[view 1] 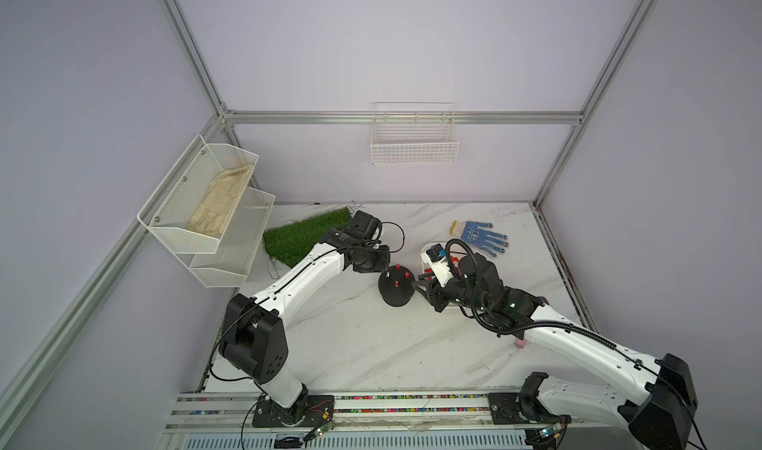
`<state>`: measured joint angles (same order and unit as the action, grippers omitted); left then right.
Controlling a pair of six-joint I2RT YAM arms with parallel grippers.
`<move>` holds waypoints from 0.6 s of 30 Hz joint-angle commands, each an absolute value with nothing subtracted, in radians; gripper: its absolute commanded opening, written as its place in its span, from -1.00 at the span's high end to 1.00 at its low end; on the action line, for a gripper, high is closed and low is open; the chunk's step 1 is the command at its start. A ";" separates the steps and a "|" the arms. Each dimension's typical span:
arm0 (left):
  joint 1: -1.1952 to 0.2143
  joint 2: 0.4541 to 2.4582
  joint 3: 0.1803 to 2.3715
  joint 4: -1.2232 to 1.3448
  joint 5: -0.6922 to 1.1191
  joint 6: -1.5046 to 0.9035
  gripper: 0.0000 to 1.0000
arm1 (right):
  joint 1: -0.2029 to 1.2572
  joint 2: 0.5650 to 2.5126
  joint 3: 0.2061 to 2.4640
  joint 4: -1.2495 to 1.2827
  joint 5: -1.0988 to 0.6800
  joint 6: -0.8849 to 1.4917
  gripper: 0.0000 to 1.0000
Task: Cover the protruding screws with screw protection sleeves
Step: Attach the screw protection sleeve to the screw.
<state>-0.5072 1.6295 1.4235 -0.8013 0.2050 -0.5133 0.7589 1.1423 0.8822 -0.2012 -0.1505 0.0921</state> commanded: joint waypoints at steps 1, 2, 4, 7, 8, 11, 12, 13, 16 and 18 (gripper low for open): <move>-0.515 1.634 1.443 -0.783 0.211 -0.523 0.72 | 0.754 1.129 0.882 -0.175 -0.155 0.086 0.37; -0.514 1.636 1.439 -0.782 0.212 -0.522 0.72 | 0.754 1.128 0.882 -0.173 -0.157 0.085 0.37; -0.518 1.639 1.436 -0.780 0.213 -0.524 0.72 | 0.753 1.127 0.881 -0.173 -0.157 0.087 0.37; -0.522 1.644 1.432 -0.779 0.215 -0.523 0.72 | 0.752 1.125 0.879 -0.175 -0.153 0.087 0.37; -0.522 1.646 1.429 -0.779 0.214 -0.521 0.72 | 0.752 1.121 0.878 -0.175 -0.153 0.088 0.37; -0.525 1.650 1.424 -0.779 0.217 -0.522 0.72 | 0.753 1.117 0.880 -0.178 -0.149 0.088 0.37; -0.525 1.649 1.422 -0.779 0.217 -0.522 0.73 | 0.753 1.115 0.882 -0.182 -0.147 0.088 0.37; -0.526 1.647 1.419 -0.779 0.212 -0.522 0.72 | 0.753 1.111 0.881 -0.182 -0.148 0.088 0.37; -0.526 1.639 1.409 -0.778 0.200 -0.522 0.72 | 0.752 1.108 0.879 -0.181 -0.149 0.087 0.37; -0.526 1.635 1.404 -0.779 0.190 -0.521 0.72 | 0.753 1.108 0.876 -0.179 -0.151 0.087 0.37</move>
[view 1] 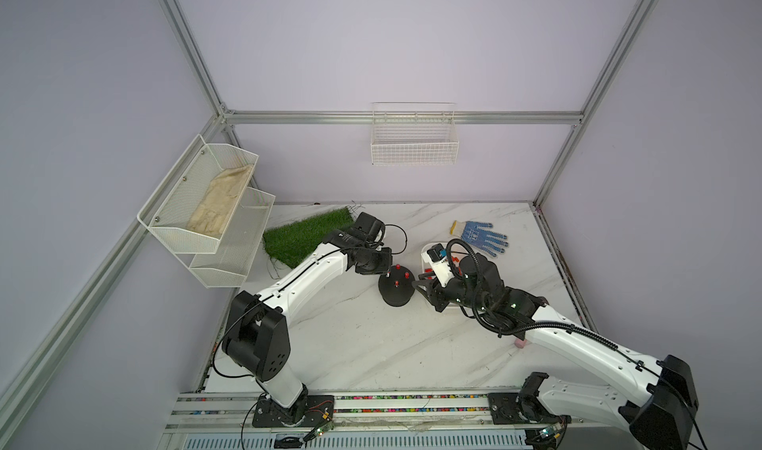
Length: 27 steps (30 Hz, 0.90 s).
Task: Cover the protruding screws with screw protection sleeves
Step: Attach the screw protection sleeve to the screw.
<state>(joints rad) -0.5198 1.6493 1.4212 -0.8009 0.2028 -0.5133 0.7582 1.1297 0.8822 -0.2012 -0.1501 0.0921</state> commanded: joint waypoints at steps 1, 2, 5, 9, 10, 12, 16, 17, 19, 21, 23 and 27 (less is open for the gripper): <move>-0.526 1.634 1.402 -0.779 0.184 -0.520 0.72 | 0.753 1.109 0.876 -0.179 -0.152 0.087 0.37; -0.526 1.635 1.402 -0.779 0.177 -0.517 0.72 | 0.753 1.110 0.878 -0.179 -0.153 0.087 0.37; -0.527 1.638 1.401 -0.781 0.170 -0.520 0.72 | 0.753 1.102 0.873 -0.177 -0.155 0.087 0.37; -0.527 1.642 1.398 -0.783 0.160 -0.517 0.72 | 0.753 1.095 0.871 -0.179 -0.154 0.089 0.37; -0.527 1.644 1.398 -0.783 0.159 -0.517 0.72 | 0.753 1.094 0.870 -0.179 -0.153 0.088 0.37; -0.529 1.647 1.397 -0.783 0.168 -0.518 0.71 | 0.753 1.094 0.870 -0.181 -0.153 0.088 0.37; -0.531 1.649 1.390 -0.784 0.161 -0.520 0.71 | 0.752 1.093 0.868 -0.179 -0.157 0.089 0.37; -0.532 1.651 1.389 -0.784 0.163 -0.520 0.72 | 0.753 1.092 0.868 -0.178 -0.155 0.088 0.37; -0.532 1.654 1.388 -0.784 0.163 -0.519 0.71 | 0.752 1.091 0.870 -0.179 -0.155 0.086 0.37; -0.533 1.656 1.386 -0.785 0.151 -0.518 0.71 | 0.753 1.087 0.869 -0.179 -0.158 0.087 0.37; -0.534 1.654 1.382 -0.785 0.143 -0.518 0.72 | 0.753 1.082 0.868 -0.179 -0.159 0.086 0.37; -0.533 1.657 1.381 -0.785 0.149 -0.522 0.71 | 0.752 1.078 0.864 -0.181 -0.157 0.089 0.37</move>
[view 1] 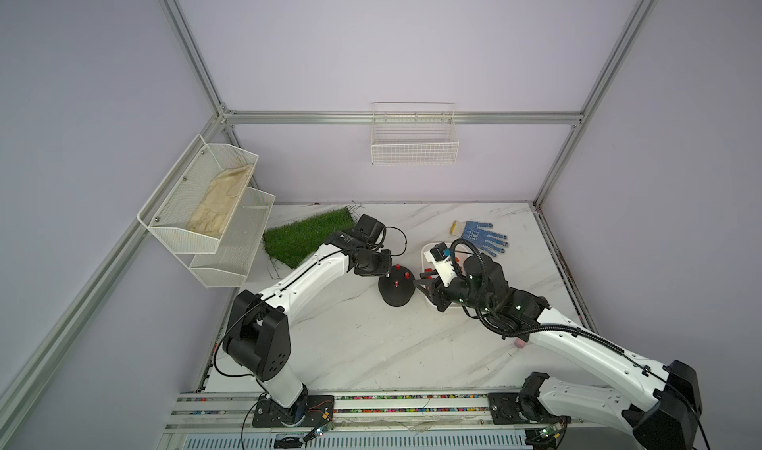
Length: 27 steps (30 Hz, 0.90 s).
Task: Cover the protruding screws with screw protection sleeves
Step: Attach the screw protection sleeve to the screw.
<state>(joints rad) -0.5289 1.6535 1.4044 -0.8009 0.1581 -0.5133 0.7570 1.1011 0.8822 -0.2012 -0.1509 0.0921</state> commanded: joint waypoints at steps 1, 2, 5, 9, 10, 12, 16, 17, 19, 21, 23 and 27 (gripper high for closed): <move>-0.534 1.657 1.382 -0.783 0.149 -0.522 0.71 | 0.753 1.078 0.862 -0.181 -0.158 0.088 0.37; -0.535 1.659 1.381 -0.779 0.149 -0.523 0.71 | 0.753 1.077 0.862 -0.180 -0.159 0.090 0.37; -0.535 1.662 1.382 -0.772 0.149 -0.527 0.72 | 0.752 1.076 0.864 -0.181 -0.160 0.090 0.37; -0.535 1.661 1.385 -0.767 0.160 -0.531 0.72 | 0.753 1.071 0.862 -0.182 -0.157 0.090 0.37; -0.535 1.661 1.385 -0.766 0.160 -0.528 0.71 | 0.753 1.071 0.863 -0.182 -0.157 0.089 0.37; -0.535 1.663 1.387 -0.765 0.167 -0.532 0.71 | 0.753 1.072 0.861 -0.182 -0.158 0.088 0.37; -0.538 1.667 1.395 -0.764 0.169 -0.531 0.72 | 0.753 1.075 0.862 -0.180 -0.159 0.087 0.37; -0.538 1.669 1.395 -0.764 0.168 -0.528 0.71 | 0.753 1.076 0.862 -0.180 -0.158 0.087 0.37; -0.540 1.673 1.396 -0.765 0.177 -0.528 0.71 | 0.753 1.077 0.865 -0.182 -0.157 0.086 0.37; -0.541 1.678 1.395 -0.768 0.179 -0.526 0.71 | 0.753 1.078 0.867 -0.185 -0.155 0.085 0.37; -0.543 1.683 1.392 -0.767 0.181 -0.525 0.71 | 0.753 1.078 0.867 -0.186 -0.154 0.084 0.37; -0.550 1.681 1.390 -0.771 0.163 -0.523 0.69 | 0.753 1.074 0.865 -0.186 -0.153 0.083 0.37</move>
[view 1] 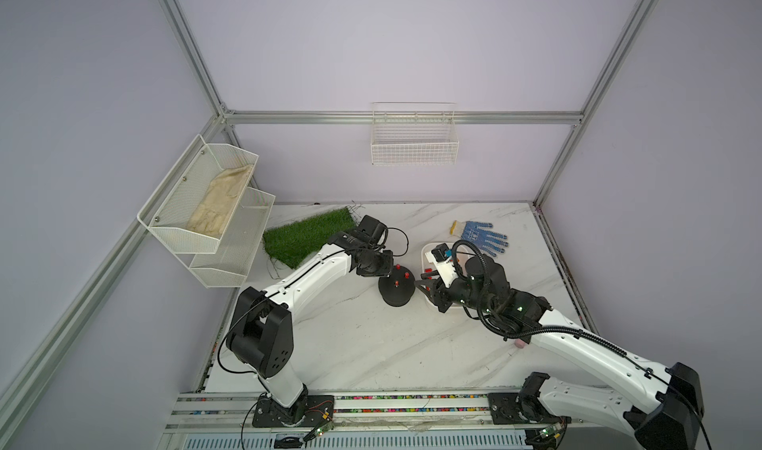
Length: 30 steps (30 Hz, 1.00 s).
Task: Cover the protruding screws with screw protection sleeves
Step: Attach the screw protection sleeve to the screw.
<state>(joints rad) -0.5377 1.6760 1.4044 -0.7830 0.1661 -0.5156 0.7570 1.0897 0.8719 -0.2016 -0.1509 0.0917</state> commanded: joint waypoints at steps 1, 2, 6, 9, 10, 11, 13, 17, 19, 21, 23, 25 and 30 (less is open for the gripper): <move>-0.554 1.677 1.392 -0.772 0.153 -0.522 0.69 | 0.753 1.074 0.864 -0.184 -0.153 0.083 0.37; -0.557 1.674 1.392 -0.774 0.143 -0.519 0.69 | 0.752 1.076 0.864 -0.186 -0.153 0.082 0.37; -0.577 1.677 1.407 -0.795 0.093 -0.502 0.69 | 0.753 1.076 0.864 -0.183 -0.153 0.078 0.37; -0.589 1.683 1.408 -0.809 0.062 -0.495 0.69 | 0.753 1.075 0.866 -0.184 -0.153 0.078 0.37; -0.591 1.683 1.406 -0.810 0.060 -0.495 0.70 | 0.753 1.074 0.865 -0.184 -0.153 0.077 0.37; -0.595 1.684 1.404 -0.811 0.053 -0.494 0.70 | 0.753 1.073 0.866 -0.185 -0.152 0.078 0.37; -0.596 1.682 1.401 -0.813 0.045 -0.493 0.70 | 0.752 1.071 0.863 -0.185 -0.151 0.077 0.37; -0.599 1.684 1.396 -0.813 0.040 -0.493 0.70 | 0.753 1.071 0.860 -0.183 -0.152 0.080 0.37; -0.600 1.689 1.394 -0.813 0.041 -0.494 0.69 | 0.753 1.071 0.857 -0.181 -0.152 0.079 0.37; -0.600 1.690 1.392 -0.812 0.041 -0.493 0.60 | 0.753 1.068 0.856 -0.182 -0.152 0.081 0.37; -0.600 1.690 1.393 -0.810 0.044 -0.493 0.57 | 0.753 1.065 0.854 -0.182 -0.151 0.083 0.37; -0.600 1.689 1.398 -0.811 0.049 -0.494 0.48 | 0.753 1.064 0.854 -0.184 -0.150 0.084 0.37; -0.600 1.676 1.419 -0.811 0.057 -0.491 0.47 | 0.752 1.060 0.854 -0.183 -0.151 0.087 0.37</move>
